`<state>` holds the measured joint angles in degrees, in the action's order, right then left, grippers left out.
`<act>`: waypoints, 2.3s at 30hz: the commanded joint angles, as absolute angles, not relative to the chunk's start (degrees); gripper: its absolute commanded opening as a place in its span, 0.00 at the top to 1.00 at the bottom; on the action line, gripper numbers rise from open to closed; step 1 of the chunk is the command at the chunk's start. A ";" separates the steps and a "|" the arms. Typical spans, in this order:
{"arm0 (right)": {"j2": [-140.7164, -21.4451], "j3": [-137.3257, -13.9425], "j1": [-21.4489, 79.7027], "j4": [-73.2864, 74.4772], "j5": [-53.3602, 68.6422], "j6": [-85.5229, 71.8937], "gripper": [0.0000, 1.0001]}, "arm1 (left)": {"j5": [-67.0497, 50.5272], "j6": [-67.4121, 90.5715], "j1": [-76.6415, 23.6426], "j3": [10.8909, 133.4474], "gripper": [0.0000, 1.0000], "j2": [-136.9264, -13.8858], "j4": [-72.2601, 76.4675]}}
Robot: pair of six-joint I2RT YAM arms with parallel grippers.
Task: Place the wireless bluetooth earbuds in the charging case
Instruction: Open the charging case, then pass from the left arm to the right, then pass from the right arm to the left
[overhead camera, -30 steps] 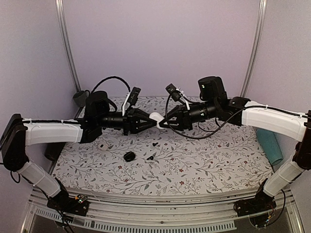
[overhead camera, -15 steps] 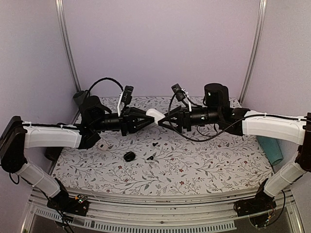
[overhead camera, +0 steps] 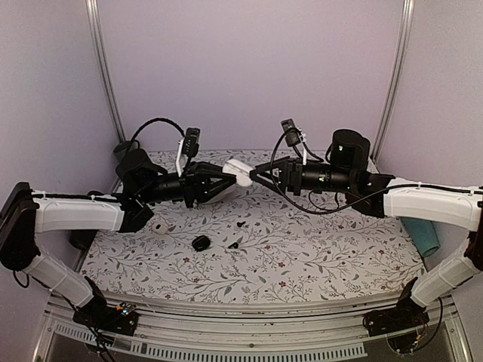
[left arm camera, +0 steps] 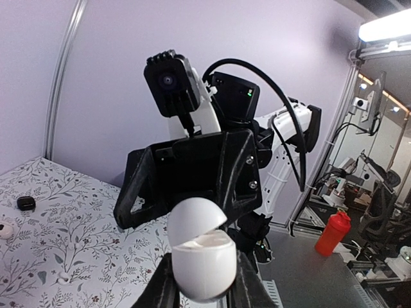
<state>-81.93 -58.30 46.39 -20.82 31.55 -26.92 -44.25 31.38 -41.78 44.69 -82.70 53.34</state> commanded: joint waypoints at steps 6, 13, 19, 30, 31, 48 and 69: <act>-81.46 -58.86 45.40 -23.24 29.33 -29.85 0.29 | -46.51 31.28 -42.52 44.57 1.00 -80.73 56.52; -81.78 -58.87 45.70 -25.32 34.32 -30.06 0.30 | -45.69 30.09 -42.52 44.89 1.00 -80.59 54.74; -82.88 -59.90 46.31 -26.19 37.72 -29.46 0.48 | -45.90 30.38 -42.51 46.20 1.00 -81.65 54.07; -84.49 -61.43 46.93 -26.07 39.47 -29.18 0.76 | -45.51 30.36 -42.53 46.67 1.00 -82.19 53.18; -84.47 -61.46 46.91 -26.03 39.39 -29.11 0.78 | -45.46 30.28 -42.46 46.67 1.00 -82.25 53.02; -82.20 -62.77 46.92 -20.45 35.39 -23.98 0.97 | -45.28 27.47 -39.70 45.67 0.49 -80.33 46.35; -78.48 -64.29 52.46 -11.70 14.02 -13.12 0.97 | -45.05 24.03 -39.85 43.37 0.52 -80.90 53.95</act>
<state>-81.06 -63.26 51.81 -11.70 19.53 -15.20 -45.28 26.06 -39.64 44.36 -80.64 50.28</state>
